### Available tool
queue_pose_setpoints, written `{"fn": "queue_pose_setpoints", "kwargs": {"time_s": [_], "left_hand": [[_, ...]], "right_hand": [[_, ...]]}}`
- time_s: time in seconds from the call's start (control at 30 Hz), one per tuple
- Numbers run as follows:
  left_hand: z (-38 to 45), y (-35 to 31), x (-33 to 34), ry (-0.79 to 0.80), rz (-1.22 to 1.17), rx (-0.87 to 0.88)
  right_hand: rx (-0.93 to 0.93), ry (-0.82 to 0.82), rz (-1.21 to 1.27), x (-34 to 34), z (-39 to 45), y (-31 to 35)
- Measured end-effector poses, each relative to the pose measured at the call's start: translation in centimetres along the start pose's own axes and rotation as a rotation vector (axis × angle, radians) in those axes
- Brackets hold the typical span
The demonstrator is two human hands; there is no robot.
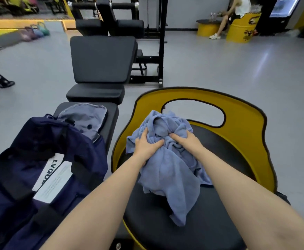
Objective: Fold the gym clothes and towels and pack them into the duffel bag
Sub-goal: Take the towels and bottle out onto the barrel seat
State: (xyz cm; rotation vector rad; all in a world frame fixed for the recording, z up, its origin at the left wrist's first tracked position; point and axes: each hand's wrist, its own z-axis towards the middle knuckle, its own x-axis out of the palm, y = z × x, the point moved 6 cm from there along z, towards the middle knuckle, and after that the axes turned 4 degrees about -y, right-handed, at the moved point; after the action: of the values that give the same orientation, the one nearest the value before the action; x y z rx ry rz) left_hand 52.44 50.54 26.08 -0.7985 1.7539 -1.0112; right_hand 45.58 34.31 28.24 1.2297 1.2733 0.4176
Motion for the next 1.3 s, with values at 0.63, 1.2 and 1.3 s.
{"fn": "queue_pose_setpoints", "kwargs": {"time_s": [0.63,1.2,1.3], "left_hand": [[-4.1,-0.2,0.4,-0.101,0.747,0.53],[3.3,3.7,6.3,0.021,1.229,0.485],[5.6,3.4,6.7,-0.03,1.243,0.467]], "right_hand": [[-0.184,-0.065,-0.274,1.3,-3.4,-4.5],[-0.192,0.14,-0.808,3.3,3.9,-9.5],[-0.218,0.135,-0.831,3.4,6.9,-9.1]]}}
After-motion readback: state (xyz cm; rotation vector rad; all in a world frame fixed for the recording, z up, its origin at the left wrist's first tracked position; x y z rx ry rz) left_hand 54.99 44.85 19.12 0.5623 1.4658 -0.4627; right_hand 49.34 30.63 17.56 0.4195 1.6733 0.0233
